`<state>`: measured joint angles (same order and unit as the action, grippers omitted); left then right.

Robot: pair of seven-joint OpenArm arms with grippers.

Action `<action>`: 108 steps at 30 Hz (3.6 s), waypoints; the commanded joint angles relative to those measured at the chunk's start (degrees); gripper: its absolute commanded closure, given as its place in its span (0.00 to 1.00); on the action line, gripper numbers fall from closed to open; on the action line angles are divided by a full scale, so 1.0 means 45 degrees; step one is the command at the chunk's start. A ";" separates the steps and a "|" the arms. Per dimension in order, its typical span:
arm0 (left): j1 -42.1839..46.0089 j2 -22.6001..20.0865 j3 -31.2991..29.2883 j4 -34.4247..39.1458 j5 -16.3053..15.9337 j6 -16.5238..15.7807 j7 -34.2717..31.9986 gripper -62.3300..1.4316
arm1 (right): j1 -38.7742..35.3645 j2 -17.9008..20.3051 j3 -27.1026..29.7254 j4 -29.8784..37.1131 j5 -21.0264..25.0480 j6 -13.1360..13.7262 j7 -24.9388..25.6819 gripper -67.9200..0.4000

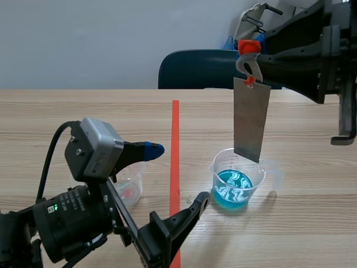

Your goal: Do the redox reaction experiment

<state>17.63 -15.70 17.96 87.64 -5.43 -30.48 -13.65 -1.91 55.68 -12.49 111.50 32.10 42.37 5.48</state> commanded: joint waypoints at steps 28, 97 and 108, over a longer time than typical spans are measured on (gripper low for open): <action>0.0097 0.0063 -0.0019 0.0209 -0.0160 -0.0029 0.0000 0.00 | 0.0223 -0.2069 -0.1574 -0.3745 -0.5090 0.0078 0.5139 0.99; 0.0097 0.0063 -0.0019 0.0209 -0.0160 -0.0029 0.0000 0.00 | 0.0884 -0.2992 -0.2754 -0.5605 -0.8140 0.0078 0.6392 0.99; 0.0097 0.0063 -0.0019 0.0209 -0.0155 -0.0029 0.0000 0.00 | 0.0884 -0.2992 -0.2754 -0.5605 -0.8140 0.0078 0.6387 0.99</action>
<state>17.63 -15.70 17.96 87.64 -5.45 -30.48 -12.86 1.26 41.58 -25.26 85.78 -4.54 42.06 34.46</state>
